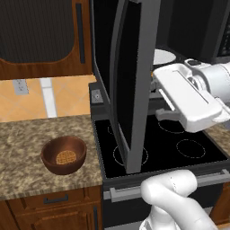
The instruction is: Open the microwave, place the bowl with waffle inside the microwave, then close the microwave door and turn it on.
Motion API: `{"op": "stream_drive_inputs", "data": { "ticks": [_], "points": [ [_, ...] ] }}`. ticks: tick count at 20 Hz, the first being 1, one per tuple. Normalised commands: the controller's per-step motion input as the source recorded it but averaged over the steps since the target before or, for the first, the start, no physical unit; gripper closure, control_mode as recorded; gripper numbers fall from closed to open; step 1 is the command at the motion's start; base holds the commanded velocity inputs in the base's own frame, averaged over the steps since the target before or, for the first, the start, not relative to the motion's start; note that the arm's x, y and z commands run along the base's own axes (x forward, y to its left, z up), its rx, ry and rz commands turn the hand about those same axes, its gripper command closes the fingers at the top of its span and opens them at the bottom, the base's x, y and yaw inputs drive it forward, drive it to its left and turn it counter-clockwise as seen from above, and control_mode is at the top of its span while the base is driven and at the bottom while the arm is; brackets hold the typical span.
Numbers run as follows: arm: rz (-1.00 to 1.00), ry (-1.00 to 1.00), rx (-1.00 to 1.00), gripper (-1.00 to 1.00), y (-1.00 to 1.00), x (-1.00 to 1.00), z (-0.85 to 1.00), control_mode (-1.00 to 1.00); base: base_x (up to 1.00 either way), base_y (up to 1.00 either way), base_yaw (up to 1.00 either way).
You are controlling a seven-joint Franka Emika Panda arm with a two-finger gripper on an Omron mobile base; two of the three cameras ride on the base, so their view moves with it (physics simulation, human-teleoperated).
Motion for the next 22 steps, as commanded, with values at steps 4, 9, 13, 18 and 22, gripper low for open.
{"op": "stream_drive_inputs", "data": {
  "ticks": [4,9,13,18,22],
  "points": [
    [-0.25,0.00,0.00,-1.00,-0.43,-0.03,0.08,-1.00,0.00,0.00,0.00],
    [-0.24,0.06,0.00,-1.00,-0.71,0.09,0.00,-1.00,0.00,0.00,0.00],
    [-0.28,0.24,0.00,-1.00,-0.81,0.35,0.00,-1.00,0.00,0.00,0.00],
    [-0.21,0.28,0.00,-1.00,-0.21,0.50,-0.16,-1.00,0.00,0.00,0.00],
    [-0.21,0.31,0.00,-1.00,-0.03,0.87,-0.58,-1.00,0.00,0.00,0.00]
  ]
}}
